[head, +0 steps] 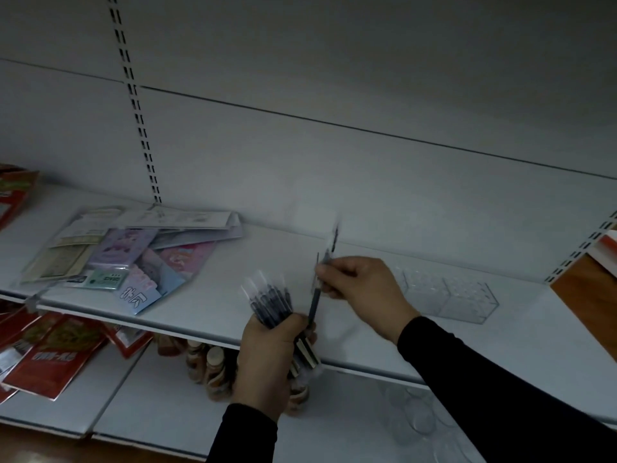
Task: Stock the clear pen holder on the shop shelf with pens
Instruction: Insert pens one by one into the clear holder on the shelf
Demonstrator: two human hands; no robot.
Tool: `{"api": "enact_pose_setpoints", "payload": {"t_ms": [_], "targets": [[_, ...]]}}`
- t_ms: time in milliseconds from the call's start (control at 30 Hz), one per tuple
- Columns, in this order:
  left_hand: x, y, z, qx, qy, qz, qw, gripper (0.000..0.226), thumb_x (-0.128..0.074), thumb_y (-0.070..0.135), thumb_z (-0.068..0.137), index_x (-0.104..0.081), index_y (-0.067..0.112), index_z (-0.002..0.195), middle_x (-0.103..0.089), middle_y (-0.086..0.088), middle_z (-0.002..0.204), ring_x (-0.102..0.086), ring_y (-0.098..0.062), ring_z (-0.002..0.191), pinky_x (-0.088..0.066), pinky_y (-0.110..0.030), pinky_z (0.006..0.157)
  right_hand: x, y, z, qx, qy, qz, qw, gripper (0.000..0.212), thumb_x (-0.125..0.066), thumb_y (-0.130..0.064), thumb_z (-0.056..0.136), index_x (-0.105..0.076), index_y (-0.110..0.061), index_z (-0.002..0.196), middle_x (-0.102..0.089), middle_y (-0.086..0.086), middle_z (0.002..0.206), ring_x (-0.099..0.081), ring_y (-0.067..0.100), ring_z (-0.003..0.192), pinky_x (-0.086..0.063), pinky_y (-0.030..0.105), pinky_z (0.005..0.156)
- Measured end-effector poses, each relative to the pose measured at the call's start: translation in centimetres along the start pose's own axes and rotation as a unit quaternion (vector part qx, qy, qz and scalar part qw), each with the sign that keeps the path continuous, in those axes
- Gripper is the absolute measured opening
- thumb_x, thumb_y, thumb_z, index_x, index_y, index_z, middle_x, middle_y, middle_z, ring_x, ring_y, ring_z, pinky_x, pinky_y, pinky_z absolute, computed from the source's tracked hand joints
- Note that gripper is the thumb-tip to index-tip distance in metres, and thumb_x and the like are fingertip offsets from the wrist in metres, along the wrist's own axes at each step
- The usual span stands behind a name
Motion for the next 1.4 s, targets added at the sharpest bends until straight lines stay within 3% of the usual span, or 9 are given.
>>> {"api": "enact_pose_setpoints", "payload": {"t_ms": [67,233,367,467,733,867,1033,1267,1400], "targets": [[0.2,0.1,0.0,-0.001,0.009,-0.018,1.0,0.005,-0.064,0.001,0.082,-0.062,0.006,0.083,-0.065,-0.015,0.071,-0.064,-0.021,0.059,-0.052,-0.058,0.074,1.6,-1.1,0.3,0.025,0.053,0.026,0.998,0.007,-0.074,-0.021,0.084,-0.074,-0.022,0.078,-0.074,-0.003,0.071,-0.066,0.01,0.068,-0.058,0.026,0.076],[0.6,0.4,0.3,-0.023,0.023,-0.035,0.999,0.003,-0.062,0.001,0.086,-0.061,0.005,0.085,-0.065,-0.012,0.066,-0.064,-0.019,0.057,-0.051,-0.04,0.064,5.0,-3.1,1.1,0.09,0.177,0.022,0.98,0.006,-0.077,-0.025,0.081,-0.072,-0.026,0.083,-0.076,-0.002,0.08,-0.072,0.017,0.077,-0.058,0.03,0.078],[0.8,0.3,0.4,-0.022,0.023,-0.04,0.999,0.002,-0.062,0.003,0.086,-0.061,0.004,0.085,-0.065,-0.012,0.065,-0.063,-0.019,0.057,-0.05,-0.039,0.061,5.7,-3.7,1.6,0.103,0.211,-0.02,0.972,0.017,-0.074,-0.027,0.084,-0.074,-0.017,0.098,-0.074,-0.006,0.084,-0.072,0.013,0.078,-0.055,0.016,0.075],[1.0,0.3,0.5,-0.025,0.028,-0.048,0.998,0.001,-0.061,0.001,0.086,-0.06,0.002,0.086,-0.064,-0.013,0.063,-0.062,-0.021,0.057,-0.049,-0.038,0.06,5.4,-3.5,1.9,0.099,0.213,-0.042,0.971,0.021,-0.073,-0.027,0.086,-0.073,-0.014,0.103,-0.073,-0.007,0.085,-0.071,0.008,0.077,-0.051,0.008,0.07],[0.8,0.7,0.2,-0.017,0.031,-0.045,0.998,0.007,-0.059,0.002,0.087,-0.06,0.004,0.081,-0.065,-0.01,0.059,-0.061,-0.017,0.049,-0.05,-0.028,0.041,3.7,-3.2,2.2,0.112,0.191,-0.145,0.964,0.019,-0.066,-0.025,0.091,-0.073,-0.013,0.104,-0.073,-0.004,0.092,-0.067,0.009,0.083,-0.049,0.01,0.078],[0.8,0.8,0.2,-0.024,0.03,-0.044,0.998,0.004,-0.059,0.003,0.088,-0.06,0.004,0.083,-0.066,-0.012,0.062,-0.061,-0.021,0.055,-0.05,-0.029,0.045,2.9,-3.0,2.0,0.124,0.179,-0.222,0.951,0.023,-0.062,-0.022,0.094,-0.073,-0.003,0.093,-0.074,0.008,0.087,-0.068,0.023,0.082,-0.052,0.026,0.079],[0.8,0.8,0.4,-0.037,0.027,-0.051,0.998,0.006,-0.059,0.0,0.087,-0.06,0.004,0.084,-0.066,-0.012,0.062,-0.064,-0.019,0.056,-0.052,-0.029,0.052,2.1,-2.2,2.1,0.124,0.165,-0.26,0.943,0.027,-0.06,-0.021,0.095,-0.072,0.0,0.085,-0.072,0.012,0.081,-0.066,0.024,0.079,-0.041,0.013,0.062],[0.8,0.6,0.4,-0.039,0.02,-0.04,0.998,0.005,-0.06,0.001,0.086,-0.059,0.004,0.09,-0.066,-0.013,0.066,-0.064,-0.018,0.058,-0.05,-0.033,0.055,1.5,-1.4,2.2,0.093,0.152,-0.253,0.951,0.023,-0.061,-0.021,0.094,-0.073,-0.001,0.09,-0.073,0.009,0.089,-0.063,0.015,0.077,-0.041,0.015,0.069],[0.5,0.5,0.4,-0.032,0.013,-0.037,0.999,0.005,-0.06,0.002,0.086,-0.06,0.003,0.091,-0.067,-0.011,0.063,-0.065,-0.018,0.057,-0.051,-0.029,0.053,1.9,-1.2,1.6,0.08,0.174,-0.252,0.949,0.026,-0.065,-0.027,0.092,-0.072,-0.002,0.094,-0.074,0.007,0.094,-0.066,0.018,0.086,-0.049,0.026,0.084]]}}
Point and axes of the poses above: each hand's wrist, its own z-axis towards the middle knuckle, its own x-axis out of the back of the hand, y = z × x, the point moved 8 cm from there along z, towards the middle knuckle
